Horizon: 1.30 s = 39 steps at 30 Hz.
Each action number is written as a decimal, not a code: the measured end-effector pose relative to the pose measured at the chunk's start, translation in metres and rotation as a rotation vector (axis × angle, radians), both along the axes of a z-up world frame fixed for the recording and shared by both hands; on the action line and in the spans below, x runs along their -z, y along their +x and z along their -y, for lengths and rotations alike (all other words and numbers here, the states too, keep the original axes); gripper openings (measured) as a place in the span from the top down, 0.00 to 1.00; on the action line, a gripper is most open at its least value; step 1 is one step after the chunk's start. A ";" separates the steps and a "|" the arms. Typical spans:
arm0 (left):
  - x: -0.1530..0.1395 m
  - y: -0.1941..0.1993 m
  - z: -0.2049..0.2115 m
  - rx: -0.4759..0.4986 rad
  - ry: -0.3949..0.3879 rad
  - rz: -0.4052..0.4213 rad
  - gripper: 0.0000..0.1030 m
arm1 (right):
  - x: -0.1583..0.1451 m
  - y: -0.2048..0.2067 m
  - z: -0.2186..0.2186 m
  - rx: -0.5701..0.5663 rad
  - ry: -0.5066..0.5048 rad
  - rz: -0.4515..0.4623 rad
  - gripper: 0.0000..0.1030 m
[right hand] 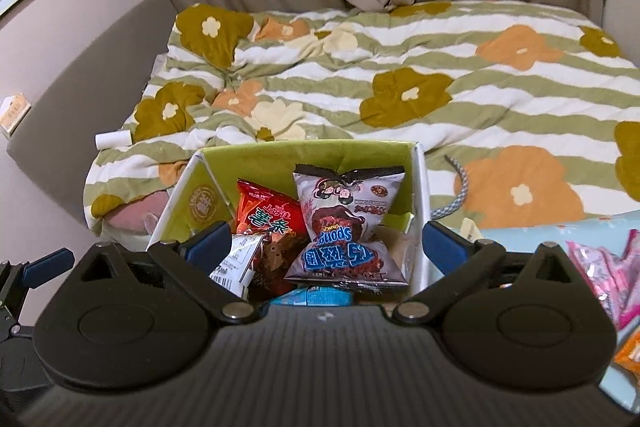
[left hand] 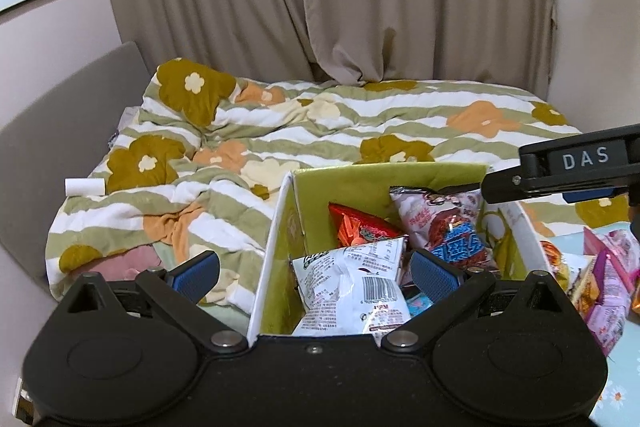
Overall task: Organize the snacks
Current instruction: 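Release both bags into the box and withdraw both grippers, then move both grippers back to the snack pile on the blue cloth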
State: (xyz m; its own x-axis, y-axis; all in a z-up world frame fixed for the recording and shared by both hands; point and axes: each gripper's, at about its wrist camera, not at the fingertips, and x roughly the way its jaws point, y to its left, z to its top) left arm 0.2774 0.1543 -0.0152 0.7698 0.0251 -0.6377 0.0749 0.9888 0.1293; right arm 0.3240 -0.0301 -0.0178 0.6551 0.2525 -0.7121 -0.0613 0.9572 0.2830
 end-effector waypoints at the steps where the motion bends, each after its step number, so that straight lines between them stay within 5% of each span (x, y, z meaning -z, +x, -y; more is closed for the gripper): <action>1: -0.003 -0.003 0.000 0.007 0.000 0.004 0.00 | -0.004 -0.005 0.002 0.008 0.001 0.008 0.00; 11: -0.021 -0.031 0.027 0.165 -0.020 0.033 0.00 | -0.032 -0.071 0.035 0.151 -0.018 0.064 0.00; 22: -0.020 -0.058 0.106 0.288 -0.019 0.049 0.00 | -0.043 -0.142 0.131 0.275 -0.061 0.107 0.00; 30: -0.002 -0.070 0.193 0.345 0.005 0.023 0.00 | -0.026 -0.160 0.217 0.225 -0.143 0.093 0.00; 39: 0.051 -0.062 0.272 0.405 0.089 -0.056 0.00 | 0.021 -0.159 0.287 0.119 -0.206 0.045 0.00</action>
